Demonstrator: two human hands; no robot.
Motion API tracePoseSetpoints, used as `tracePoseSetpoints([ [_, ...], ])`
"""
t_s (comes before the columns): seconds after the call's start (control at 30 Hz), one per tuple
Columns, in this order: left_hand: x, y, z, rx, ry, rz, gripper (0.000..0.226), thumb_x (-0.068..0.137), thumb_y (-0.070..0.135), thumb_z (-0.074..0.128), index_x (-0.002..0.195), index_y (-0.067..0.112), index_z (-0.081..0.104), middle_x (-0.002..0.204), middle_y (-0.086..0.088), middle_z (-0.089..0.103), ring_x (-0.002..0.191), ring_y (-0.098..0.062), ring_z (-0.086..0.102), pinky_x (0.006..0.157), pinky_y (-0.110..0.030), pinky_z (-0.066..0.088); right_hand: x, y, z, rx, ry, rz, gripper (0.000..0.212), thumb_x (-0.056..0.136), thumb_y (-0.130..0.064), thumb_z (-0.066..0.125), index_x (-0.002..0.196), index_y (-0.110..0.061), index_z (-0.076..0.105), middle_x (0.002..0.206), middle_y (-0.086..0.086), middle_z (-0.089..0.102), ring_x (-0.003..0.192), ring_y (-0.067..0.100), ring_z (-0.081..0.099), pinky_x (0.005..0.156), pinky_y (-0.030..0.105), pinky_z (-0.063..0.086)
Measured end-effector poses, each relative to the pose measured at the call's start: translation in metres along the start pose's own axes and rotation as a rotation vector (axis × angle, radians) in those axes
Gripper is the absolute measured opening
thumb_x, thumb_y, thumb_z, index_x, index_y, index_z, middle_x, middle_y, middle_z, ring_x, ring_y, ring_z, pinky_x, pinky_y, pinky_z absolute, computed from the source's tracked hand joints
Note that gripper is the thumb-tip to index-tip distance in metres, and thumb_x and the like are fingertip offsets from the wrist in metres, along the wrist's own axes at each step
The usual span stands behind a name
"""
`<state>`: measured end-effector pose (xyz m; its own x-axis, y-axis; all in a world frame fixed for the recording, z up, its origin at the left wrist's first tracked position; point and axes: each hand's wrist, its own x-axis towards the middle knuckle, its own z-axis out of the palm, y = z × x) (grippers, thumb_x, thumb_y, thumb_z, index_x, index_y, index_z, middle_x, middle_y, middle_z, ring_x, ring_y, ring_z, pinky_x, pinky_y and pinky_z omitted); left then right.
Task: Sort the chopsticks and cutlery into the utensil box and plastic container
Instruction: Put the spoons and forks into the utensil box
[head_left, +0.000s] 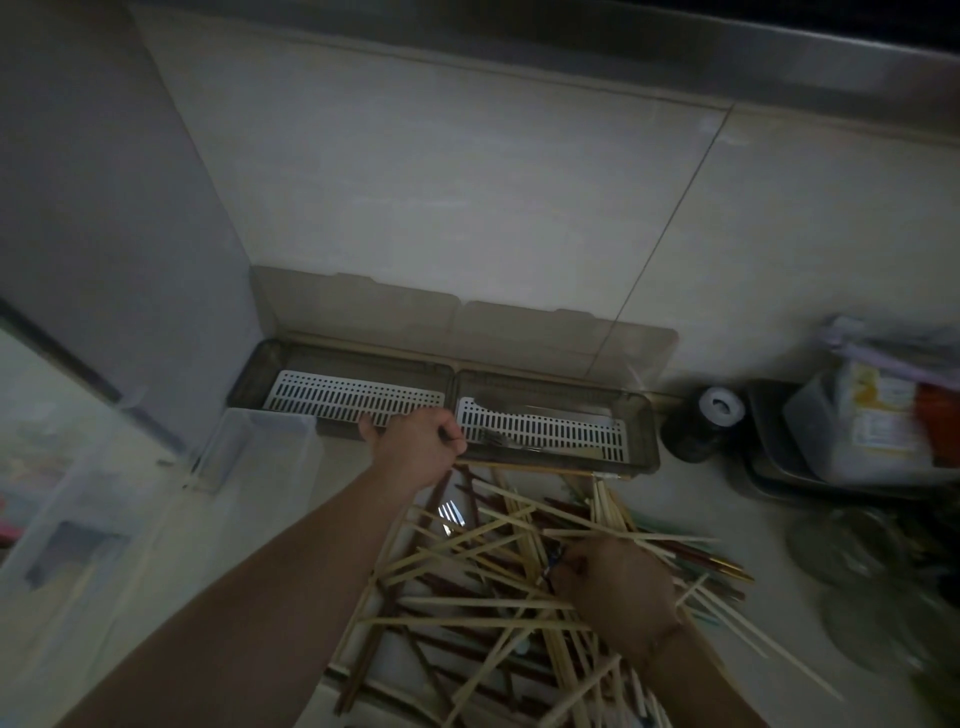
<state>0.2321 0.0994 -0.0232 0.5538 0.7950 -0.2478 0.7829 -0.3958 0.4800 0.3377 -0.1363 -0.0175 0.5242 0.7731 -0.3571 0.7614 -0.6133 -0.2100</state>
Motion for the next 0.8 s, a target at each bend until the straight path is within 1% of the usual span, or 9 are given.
tracePoseSetpoints([
  [0.1,0.0006,-0.0013,0.0006,-0.005,0.006,0.001,0.011,0.086,0.042,0.063,0.079,0.034,0.063,0.091,0.02,0.061,0.11,-0.013,0.057,0.113,-0.058,-0.002,-0.0002,0.0016,-0.0002,-0.013,0.041,0.011,0.028,0.086,-0.05,0.048,0.085,-0.029,0.066,0.078,-0.009,0.063,0.072,0.011,0.059,0.054,0.024,0.038],
  [0.2,0.0009,-0.0013,0.0008,-0.014,0.008,-0.001,0.012,0.085,0.042,0.065,0.075,0.035,0.061,0.09,0.02,0.062,0.108,-0.012,0.057,0.114,-0.059,-0.002,-0.001,0.0017,0.0015,-0.002,0.069,-0.016,0.025,0.088,-0.045,0.045,0.089,-0.031,0.066,0.081,-0.009,0.066,0.076,0.011,0.061,0.052,0.024,0.036],
  [0.3,0.0006,-0.0014,0.0005,-0.02,0.008,-0.001,0.014,0.084,0.042,0.065,0.073,0.035,0.06,0.087,0.021,0.06,0.108,-0.011,0.058,0.114,-0.058,-0.002,-0.0009,0.0029,0.003,0.007,0.046,-0.044,0.025,0.088,-0.044,0.046,0.102,-0.04,0.066,0.095,-0.014,0.068,0.084,0.01,0.063,0.058,0.024,0.04],
  [0.37,0.0003,-0.0016,0.0004,-0.021,0.006,-0.001,0.013,0.085,0.042,0.065,0.074,0.035,0.06,0.087,0.022,0.059,0.108,-0.012,0.057,0.113,-0.058,-0.002,-0.0015,0.0045,0.0016,0.015,0.038,-0.045,0.029,0.087,-0.049,0.047,0.112,-0.045,0.062,0.104,-0.016,0.068,0.091,0.008,0.064,0.063,0.024,0.043],
  [0.47,-0.0002,-0.0013,0.0005,-0.025,0.006,0.003,0.012,0.085,0.041,0.065,0.076,0.035,0.061,0.087,0.022,0.059,0.108,-0.011,0.057,0.113,-0.057,-0.003,-0.0029,0.0062,-0.0023,-0.01,0.06,-0.021,0.04,0.088,-0.053,0.048,0.127,-0.045,0.051,0.115,-0.012,0.066,0.102,0.012,0.062,0.074,0.025,0.048],
  [0.6,-0.0005,-0.0006,0.0,-0.016,0.008,0.002,0.013,0.086,0.042,0.065,0.076,0.035,0.061,0.087,0.022,0.057,0.11,-0.013,0.057,0.113,-0.057,-0.002,-0.0033,0.0094,-0.0048,-0.011,0.073,-0.01,0.061,0.087,-0.056,0.051,0.143,-0.039,0.032,0.117,-0.007,0.065,0.1,0.015,0.063,0.073,0.026,0.05],
  [0.67,-0.0004,-0.0007,0.0004,-0.012,0.009,0.001,0.014,0.086,0.042,0.065,0.075,0.035,0.06,0.087,0.022,0.057,0.11,-0.013,0.056,0.113,-0.057,-0.002,-0.0027,0.0094,-0.0058,0.0,0.08,-0.013,0.063,0.087,-0.055,0.052,0.144,-0.038,0.031,0.118,-0.006,0.065,0.099,0.015,0.064,0.071,0.025,0.048],
  [0.7,-0.0002,-0.0009,0.0007,-0.012,0.009,0.002,0.013,0.086,0.042,0.065,0.076,0.035,0.061,0.086,0.022,0.057,0.11,-0.014,0.056,0.113,-0.057,-0.002,-0.0023,0.0092,-0.0052,-0.01,0.081,-0.019,0.061,0.087,-0.054,0.053,0.143,-0.039,0.034,0.118,-0.007,0.066,0.099,0.015,0.064,0.071,0.025,0.048],
  [0.8,0.0005,-0.0019,0.0016,-0.021,0.009,0.0,0.011,0.086,0.042,0.064,0.079,0.034,0.063,0.087,0.022,0.06,0.11,-0.013,0.057,0.113,-0.057,-0.004,0.0019,0.0073,-0.0043,-0.068,0.099,-0.034,0.047,0.086,-0.055,0.053,0.131,-0.041,0.05,0.113,-0.01,0.068,0.1,0.013,0.064,0.073,0.025,0.049],
])
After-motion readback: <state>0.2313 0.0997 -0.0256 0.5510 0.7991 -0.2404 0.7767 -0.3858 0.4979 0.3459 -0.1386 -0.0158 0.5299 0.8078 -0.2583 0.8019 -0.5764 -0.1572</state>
